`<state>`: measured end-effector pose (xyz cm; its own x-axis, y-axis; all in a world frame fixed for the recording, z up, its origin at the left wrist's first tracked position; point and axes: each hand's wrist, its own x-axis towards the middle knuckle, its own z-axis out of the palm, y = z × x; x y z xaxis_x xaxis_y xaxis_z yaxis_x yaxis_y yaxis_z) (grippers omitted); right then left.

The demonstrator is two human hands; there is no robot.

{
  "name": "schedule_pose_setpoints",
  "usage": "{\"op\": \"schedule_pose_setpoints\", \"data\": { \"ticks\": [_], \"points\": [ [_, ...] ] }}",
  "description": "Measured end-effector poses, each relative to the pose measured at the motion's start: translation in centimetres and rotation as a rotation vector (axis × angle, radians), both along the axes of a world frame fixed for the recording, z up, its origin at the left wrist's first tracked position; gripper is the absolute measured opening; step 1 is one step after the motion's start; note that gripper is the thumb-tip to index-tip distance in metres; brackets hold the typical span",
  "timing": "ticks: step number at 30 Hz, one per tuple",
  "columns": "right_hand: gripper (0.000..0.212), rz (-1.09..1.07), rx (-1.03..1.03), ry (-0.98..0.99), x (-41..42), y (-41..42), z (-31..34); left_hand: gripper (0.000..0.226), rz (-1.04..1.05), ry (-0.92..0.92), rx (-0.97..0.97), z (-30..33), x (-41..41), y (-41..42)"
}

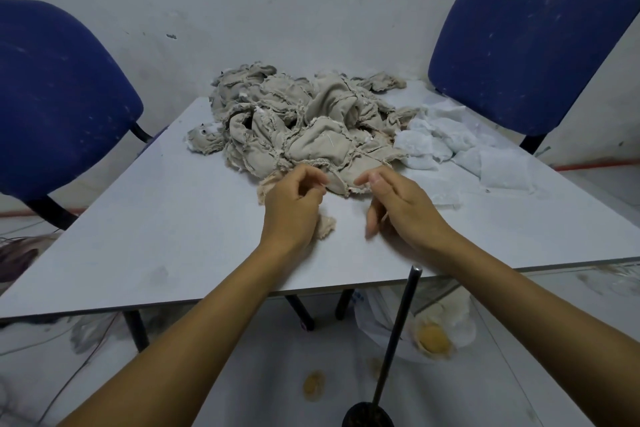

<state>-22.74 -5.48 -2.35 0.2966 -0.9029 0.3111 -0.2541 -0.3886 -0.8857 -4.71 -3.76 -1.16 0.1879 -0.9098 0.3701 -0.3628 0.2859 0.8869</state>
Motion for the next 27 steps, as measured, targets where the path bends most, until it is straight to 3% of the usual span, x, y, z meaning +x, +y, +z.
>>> {"op": "schedule_pose_setpoints", "data": {
  "ticks": [3, 5, 7, 8, 10, 12, 16, 19, 24, 27],
  "points": [
    [0.023, -0.005, -0.020, 0.133, 0.3, 0.0, 0.0, 0.019, 0.018, -0.489, 0.089, 1.1, 1.0, -0.5],
    [0.021, -0.005, -0.018, 0.165, 0.3, 0.0, 0.0, 0.038, -0.088, -0.731, 0.374, 2.2, 2.1, -0.8],
    [0.020, -0.011, -0.007, 0.153, 0.2, 0.1, 0.1, 0.055, -0.205, -0.882, 0.638, 3.1, 3.1, -1.2],
    [0.019, -0.014, -0.009, 0.157, 0.2, 0.1, 0.1, 0.054, -0.252, -0.910, 0.659, 3.3, 3.4, -1.3],
    [0.014, -0.011, -0.026, 0.181, 0.3, 0.0, 0.0, 0.044, -0.323, -0.909, 0.519, 3.3, 3.5, -1.6],
    [0.005, 0.001, -0.042, 0.200, 0.2, 0.0, -0.1, 0.035, -0.361, -0.850, 0.348, 2.8, 3.1, -1.4],
    [0.031, 0.046, -0.072, 0.200, -0.1, 0.1, 0.2, 0.020, -0.393, -0.391, 0.221, 1.2, 1.7, -1.0],
    [0.035, 0.130, -0.017, 0.107, -0.3, 0.0, 0.7, 0.017, -0.416, -0.112, 0.220, 1.0, 1.1, -1.0],
    [0.013, 0.253, 0.133, -0.051, -1.1, -0.1, 1.1, 0.014, -0.491, 0.091, 0.294, 1.4, 0.4, -0.7],
    [0.025, 0.168, 0.124, -0.056, -1.0, -0.4, 0.9, 0.018, -0.602, 0.328, 0.403, 1.7, 0.0, -0.6]
  ]
}}
